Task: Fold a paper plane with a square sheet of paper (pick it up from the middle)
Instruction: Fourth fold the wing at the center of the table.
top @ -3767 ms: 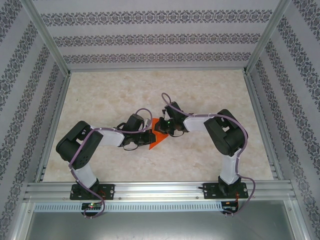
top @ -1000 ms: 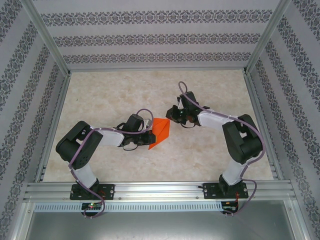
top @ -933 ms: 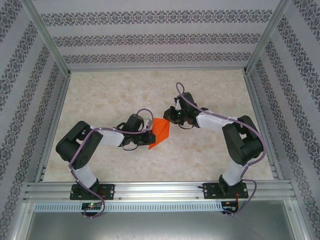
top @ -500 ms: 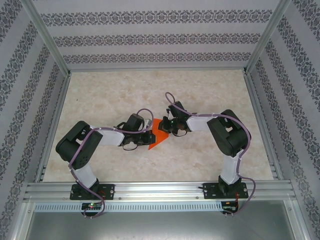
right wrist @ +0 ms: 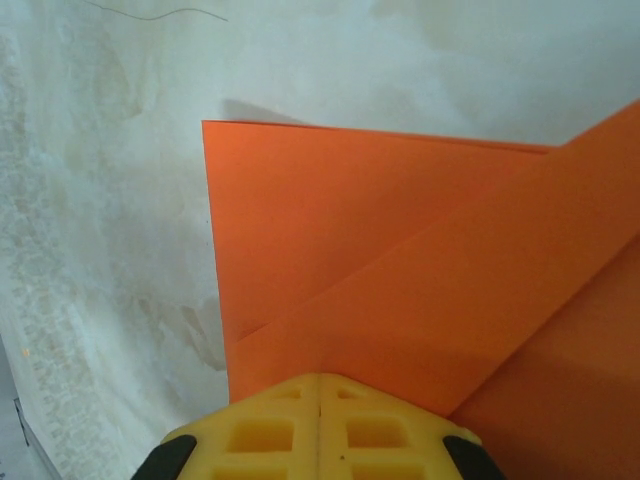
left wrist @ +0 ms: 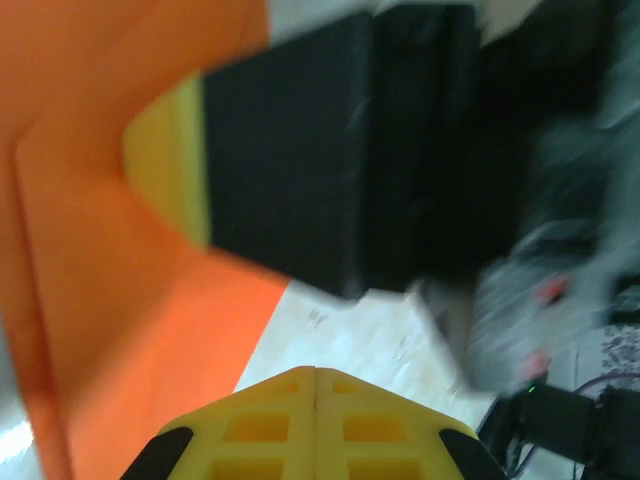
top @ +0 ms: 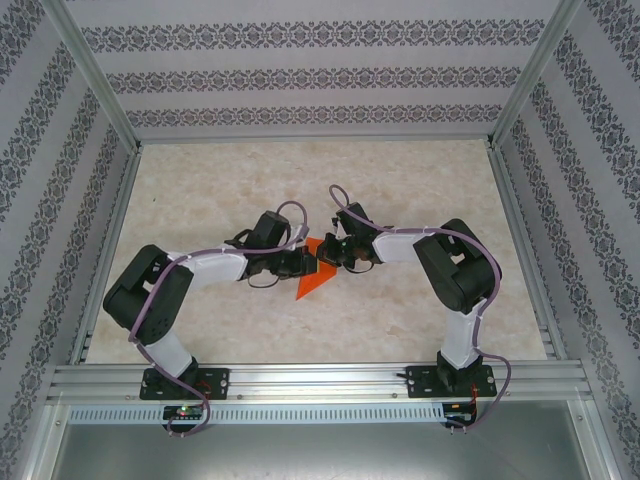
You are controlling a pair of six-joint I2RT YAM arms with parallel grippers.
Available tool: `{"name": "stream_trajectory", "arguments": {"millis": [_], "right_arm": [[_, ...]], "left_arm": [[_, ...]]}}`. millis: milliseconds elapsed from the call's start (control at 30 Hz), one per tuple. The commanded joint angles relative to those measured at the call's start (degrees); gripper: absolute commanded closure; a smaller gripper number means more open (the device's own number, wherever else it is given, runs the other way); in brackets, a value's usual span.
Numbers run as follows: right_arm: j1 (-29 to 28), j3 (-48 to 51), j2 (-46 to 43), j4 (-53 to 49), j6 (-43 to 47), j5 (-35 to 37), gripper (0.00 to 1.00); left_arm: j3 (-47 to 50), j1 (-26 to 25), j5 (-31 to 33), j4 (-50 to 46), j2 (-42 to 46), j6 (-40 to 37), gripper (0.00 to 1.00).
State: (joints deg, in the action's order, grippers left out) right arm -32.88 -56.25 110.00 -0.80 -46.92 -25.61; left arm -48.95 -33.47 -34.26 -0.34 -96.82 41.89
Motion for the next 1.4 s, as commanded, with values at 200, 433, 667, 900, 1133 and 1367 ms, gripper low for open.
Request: {"name": "stream_trajectory", "arguments": {"millis": [200,433,667,900,1133,1367], "right_arm": [[0.2,1.4,3.6,-1.8,0.0,3.1,0.97],[0.1,1.0,4.0,-1.8,-0.2,3.1,0.96],[0.0,0.8,3.9,-2.6,0.2,3.4,0.96],[0.0,0.8,4.5,-2.9,0.2,3.8,0.98],[0.0,0.6,5.2,-3.5,0.5,4.6,0.99],[0.0,0.3,5.8,-3.9,0.4,5.3,0.99]], "left_arm": [[-2.0,2.1,-3.4,4.8,-8.2,2.3,0.94],[0.4,2.2,-4.8,6.4,-7.2,1.9,0.91],[-0.1,2.1,-2.3,0.4,-8.5,-0.5,0.92],[5.3,2.2,-2.3,-1.6,-9.5,2.2,0.98],[9.7,2.2,-6.5,-4.2,-8.7,1.9,0.99],[11.6,2.2,-8.8,-5.3,-5.8,0.5,0.98]]}}
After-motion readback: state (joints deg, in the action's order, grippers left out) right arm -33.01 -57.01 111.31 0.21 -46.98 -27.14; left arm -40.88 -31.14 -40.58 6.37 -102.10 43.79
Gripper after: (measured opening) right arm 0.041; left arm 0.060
